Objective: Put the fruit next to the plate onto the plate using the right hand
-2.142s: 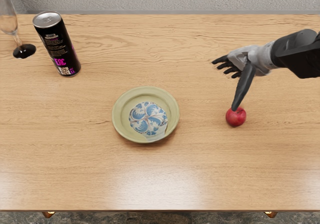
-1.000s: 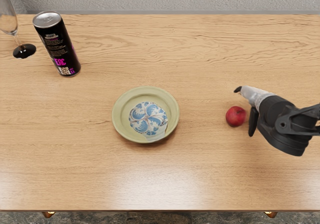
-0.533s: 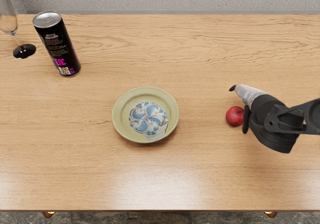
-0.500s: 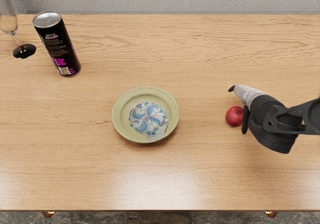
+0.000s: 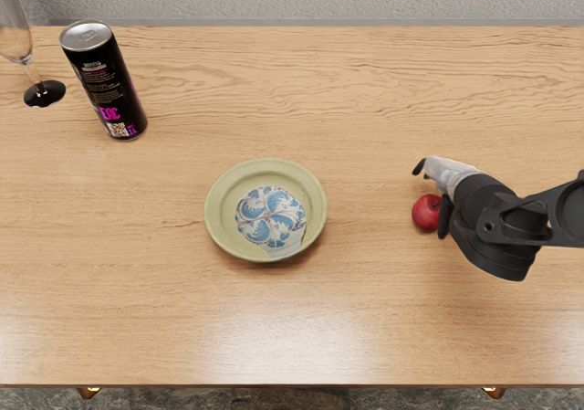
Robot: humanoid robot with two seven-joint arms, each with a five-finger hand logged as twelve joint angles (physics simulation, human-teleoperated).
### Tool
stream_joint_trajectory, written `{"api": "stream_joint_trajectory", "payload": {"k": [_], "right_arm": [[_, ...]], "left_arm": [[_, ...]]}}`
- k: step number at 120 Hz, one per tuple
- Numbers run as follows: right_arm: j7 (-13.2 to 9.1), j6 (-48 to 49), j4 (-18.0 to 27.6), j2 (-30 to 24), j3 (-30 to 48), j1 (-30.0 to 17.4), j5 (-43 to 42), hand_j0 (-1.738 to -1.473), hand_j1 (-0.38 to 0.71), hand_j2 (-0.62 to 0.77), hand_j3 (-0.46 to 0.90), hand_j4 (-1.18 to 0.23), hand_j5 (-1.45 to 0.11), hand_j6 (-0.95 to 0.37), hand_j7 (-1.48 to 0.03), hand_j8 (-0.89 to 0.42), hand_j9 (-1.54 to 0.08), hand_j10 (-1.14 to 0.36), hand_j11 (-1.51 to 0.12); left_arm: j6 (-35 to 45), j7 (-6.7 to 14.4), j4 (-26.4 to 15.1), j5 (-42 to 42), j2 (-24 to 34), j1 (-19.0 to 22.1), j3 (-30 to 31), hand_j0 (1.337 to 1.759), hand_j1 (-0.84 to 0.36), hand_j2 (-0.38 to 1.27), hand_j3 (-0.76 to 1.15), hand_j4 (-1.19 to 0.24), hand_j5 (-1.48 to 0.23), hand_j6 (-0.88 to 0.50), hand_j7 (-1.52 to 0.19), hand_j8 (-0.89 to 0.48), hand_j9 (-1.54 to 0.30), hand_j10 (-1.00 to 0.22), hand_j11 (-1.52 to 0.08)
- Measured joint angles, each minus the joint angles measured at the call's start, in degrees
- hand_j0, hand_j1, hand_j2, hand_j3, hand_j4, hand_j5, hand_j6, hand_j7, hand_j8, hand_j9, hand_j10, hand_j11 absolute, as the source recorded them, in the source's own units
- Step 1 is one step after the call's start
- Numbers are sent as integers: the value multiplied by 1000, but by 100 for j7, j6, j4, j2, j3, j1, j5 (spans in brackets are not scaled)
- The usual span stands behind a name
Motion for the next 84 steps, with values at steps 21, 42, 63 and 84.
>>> {"api": "stream_joint_trajectory", "payload": {"k": [21,42,63,84], "right_arm": [[0,0,6,115,21,-1,100,-1658,-1,-57,0,-291,-378,-292,-378,-292,-378,-291,-378],[0,0,7,145,30,-12,125,-1658,53,-66,0,-336,-436,-337,-436,-337,-436,-336,-436],[-1,0,13,285,1,92,206,-1658,82,-56,0,-365,-475,-366,-475,-366,-475,-366,-474],[0,0,16,505,-73,108,268,-1658,138,-74,0,-409,-531,-409,-531,-409,-531,-409,-531]], "left_arm": [[0,0,0,0,0,14,1,1658,339,2,0,-8,-11,-8,-11,-8,-11,-8,-11],[0,0,0,0,0,22,1,1658,339,2,0,-8,-11,-8,-11,-8,-11,-8,-11],[0,0,0,0,0,31,7,1658,339,2,0,-8,-11,-8,-11,-8,-11,-8,-11],[0,0,0,0,0,33,9,1658,339,2,0,-8,-11,-8,-11,-8,-11,-8,-11]]}}
